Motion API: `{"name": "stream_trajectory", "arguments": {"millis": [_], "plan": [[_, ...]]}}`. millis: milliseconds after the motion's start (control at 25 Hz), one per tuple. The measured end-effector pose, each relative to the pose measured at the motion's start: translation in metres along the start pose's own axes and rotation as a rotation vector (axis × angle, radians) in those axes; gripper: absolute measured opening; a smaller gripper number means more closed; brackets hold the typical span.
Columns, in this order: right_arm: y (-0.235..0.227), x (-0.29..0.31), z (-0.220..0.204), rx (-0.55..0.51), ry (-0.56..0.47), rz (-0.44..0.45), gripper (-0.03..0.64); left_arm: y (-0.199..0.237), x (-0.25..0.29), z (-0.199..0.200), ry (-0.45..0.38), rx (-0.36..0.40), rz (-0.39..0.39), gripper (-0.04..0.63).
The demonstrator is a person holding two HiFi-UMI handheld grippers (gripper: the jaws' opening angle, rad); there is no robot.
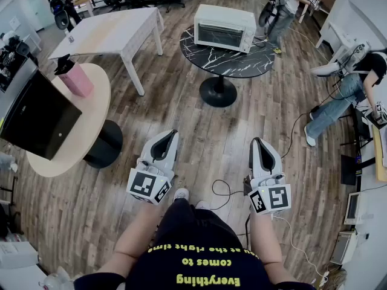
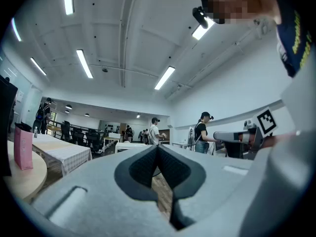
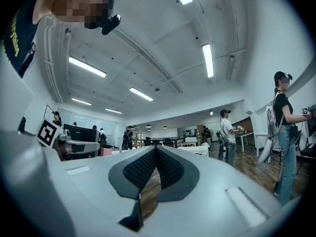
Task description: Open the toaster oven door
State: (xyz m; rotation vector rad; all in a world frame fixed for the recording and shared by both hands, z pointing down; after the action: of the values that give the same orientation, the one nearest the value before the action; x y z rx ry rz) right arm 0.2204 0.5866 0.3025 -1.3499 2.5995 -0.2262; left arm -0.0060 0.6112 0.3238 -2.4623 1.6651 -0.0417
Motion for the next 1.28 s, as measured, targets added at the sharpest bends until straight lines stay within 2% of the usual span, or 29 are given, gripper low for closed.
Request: {"name": "stream_trajectory", "arguments": {"millis": [400,800,1000,1280], "plan": [[-0.007,0.002,0.002,0.041,-0.015,0.019,0.011,-0.005,0.007,-0.001,0.007,0.016,0.001,0.0],[-0.003,0.02,-0.007,0.061,0.017,0.061,0.011,0.003,0.019,-0.007,0.023,0.011,0.004,0.0],[-0.007,0.051,-0.009,0.059,0.022,0.055,0.011,0.028,0.043,-0.012,0.019,0.009,-0.001,0.0],[-0.02,0.129,-0.018,0.048,0.037,0.033,0.011,0.081,0.102,-0.028,0.01,-0.006,-0.033,0.0]]}}
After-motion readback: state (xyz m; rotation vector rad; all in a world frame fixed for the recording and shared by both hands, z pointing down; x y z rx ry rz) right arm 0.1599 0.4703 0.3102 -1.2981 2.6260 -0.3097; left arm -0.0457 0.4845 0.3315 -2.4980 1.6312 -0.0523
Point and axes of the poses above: the fingertips, and each gripper's own axes: x forward along the fingers, y to its left, z out of its top, the point moved 2 cm from there along -x, backward along the fingers, and after that the axes turned 11 degrees about x, right-handed, at the moved point
